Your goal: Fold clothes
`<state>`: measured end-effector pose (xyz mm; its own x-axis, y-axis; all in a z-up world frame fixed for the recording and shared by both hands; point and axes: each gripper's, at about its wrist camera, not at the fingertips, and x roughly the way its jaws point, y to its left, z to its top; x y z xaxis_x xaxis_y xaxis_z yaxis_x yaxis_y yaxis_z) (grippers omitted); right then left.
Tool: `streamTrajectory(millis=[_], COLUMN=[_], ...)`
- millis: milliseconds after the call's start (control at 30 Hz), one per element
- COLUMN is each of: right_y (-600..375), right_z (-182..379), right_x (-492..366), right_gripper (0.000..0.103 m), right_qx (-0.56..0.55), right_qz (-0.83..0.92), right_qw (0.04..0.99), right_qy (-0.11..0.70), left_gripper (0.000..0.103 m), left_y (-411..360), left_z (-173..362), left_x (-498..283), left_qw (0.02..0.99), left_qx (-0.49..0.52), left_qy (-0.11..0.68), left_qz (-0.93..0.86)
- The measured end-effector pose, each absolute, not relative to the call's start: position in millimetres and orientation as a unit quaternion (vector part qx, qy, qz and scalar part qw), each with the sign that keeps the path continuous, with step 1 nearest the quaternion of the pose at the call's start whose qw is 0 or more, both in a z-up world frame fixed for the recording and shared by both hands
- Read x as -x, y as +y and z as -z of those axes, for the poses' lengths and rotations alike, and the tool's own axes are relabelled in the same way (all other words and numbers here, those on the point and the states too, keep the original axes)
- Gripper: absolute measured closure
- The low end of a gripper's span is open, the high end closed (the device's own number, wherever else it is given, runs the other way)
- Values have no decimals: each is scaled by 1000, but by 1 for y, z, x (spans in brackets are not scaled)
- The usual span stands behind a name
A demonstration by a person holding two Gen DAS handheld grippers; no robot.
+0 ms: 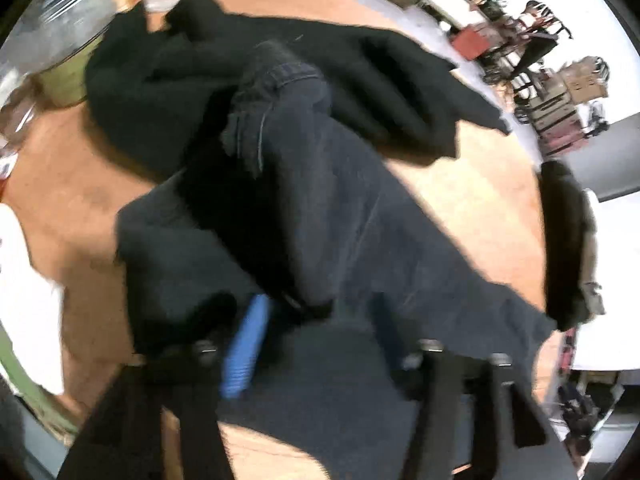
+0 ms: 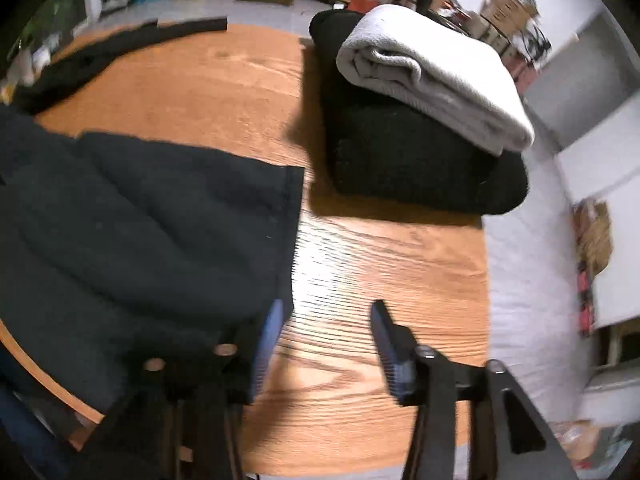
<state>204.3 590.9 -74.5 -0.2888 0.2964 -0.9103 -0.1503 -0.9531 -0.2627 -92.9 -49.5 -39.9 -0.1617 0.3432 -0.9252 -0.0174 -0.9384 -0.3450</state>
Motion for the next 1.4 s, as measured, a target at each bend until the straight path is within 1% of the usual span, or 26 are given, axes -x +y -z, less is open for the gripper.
streamTrajectory(millis=[67,167,267,333,433,467,533,633,800,833,867,900,933,967,1000,1067,1333,1400], right_y=[584,577,575,571,567,567,566,567,570,571,573,574,576,579,581,586,602,605], right_z=[82,97,115,129,135,135,135,137,143,143,144,145,145,145,144,143,131,126], right_x=[-199,-192,-184,-184,-181,-180,-178,-179,-184,-186,-187,-189,-190,-192,-193,-196,-209,-215], right_gripper=[33,32,31,31,30,27,26,26,26,26,26,26,25,25,25,25,24,21], right_qx=[572,574,564,576,582,579,574,575,585,587,587,588,587,587,585,582,558,549], right_qz=[-810,-812,-818,-808,-804,-806,-809,-808,-802,-801,-800,-800,-800,-800,-800,-801,-809,-814], right_qw=[125,105,90,78,68,69,70,77,80,81,82,83,84,87,89,93,101,96], right_qy=[-36,5,70,99,103,104,106,99,91,90,90,90,92,95,98,107,154,167], left_gripper=[37,37,37,37,37,37,37,37,37,38,55,69,91,99,101,101,101,101], left_y=[-49,-33,4,28,63,71,81,90,107,109,111,113,114,115,115,113,68,55], left_z=[42,48,54,58,67,70,72,71,72,71,69,67,63,59,53,39,-18,-26], left_x=[80,57,35,24,16,17,23,32,32,32,31,30,29,28,27,24,1,-13], left_qw=[131,169,228,255,269,266,257,258,250,248,247,247,250,256,263,276,319,333], left_qx=[641,658,672,676,685,686,687,688,688,686,682,677,672,668,661,648,611,607], left_qy=[-126,-116,-85,-65,-28,-20,-19,-39,-13,-9,-1,11,18,21,25,25,-28,-36], left_qz=[-746,-725,-700,-688,-677,-676,-679,-677,-681,-684,-689,-694,-697,-699,-702,-709,-724,-721])
